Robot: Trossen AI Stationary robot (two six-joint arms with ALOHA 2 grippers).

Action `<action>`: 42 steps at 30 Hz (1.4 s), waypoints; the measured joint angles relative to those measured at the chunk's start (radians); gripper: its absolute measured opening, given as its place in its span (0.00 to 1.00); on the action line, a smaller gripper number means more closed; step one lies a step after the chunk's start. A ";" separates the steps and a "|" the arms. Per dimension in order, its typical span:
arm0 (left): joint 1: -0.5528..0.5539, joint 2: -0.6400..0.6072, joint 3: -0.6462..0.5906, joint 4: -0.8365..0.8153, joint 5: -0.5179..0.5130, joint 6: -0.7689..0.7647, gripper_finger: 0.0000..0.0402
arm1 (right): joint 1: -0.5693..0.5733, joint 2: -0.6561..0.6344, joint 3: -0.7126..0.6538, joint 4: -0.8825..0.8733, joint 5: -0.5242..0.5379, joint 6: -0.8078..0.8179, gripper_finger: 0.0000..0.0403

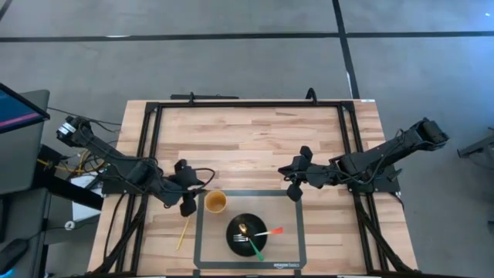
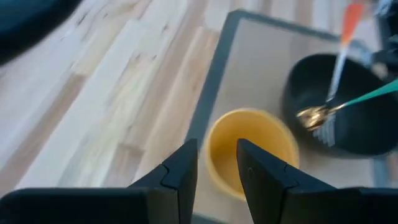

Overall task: Pick & Place Utensil
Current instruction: Put the yellow straw into the yellow cup on the transparent mat

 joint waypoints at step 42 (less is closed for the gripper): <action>-0.043 0.379 -0.160 -0.014 0.315 -0.676 0.28 | 0.001 0.000 0.000 -0.001 -0.019 0.000 0.04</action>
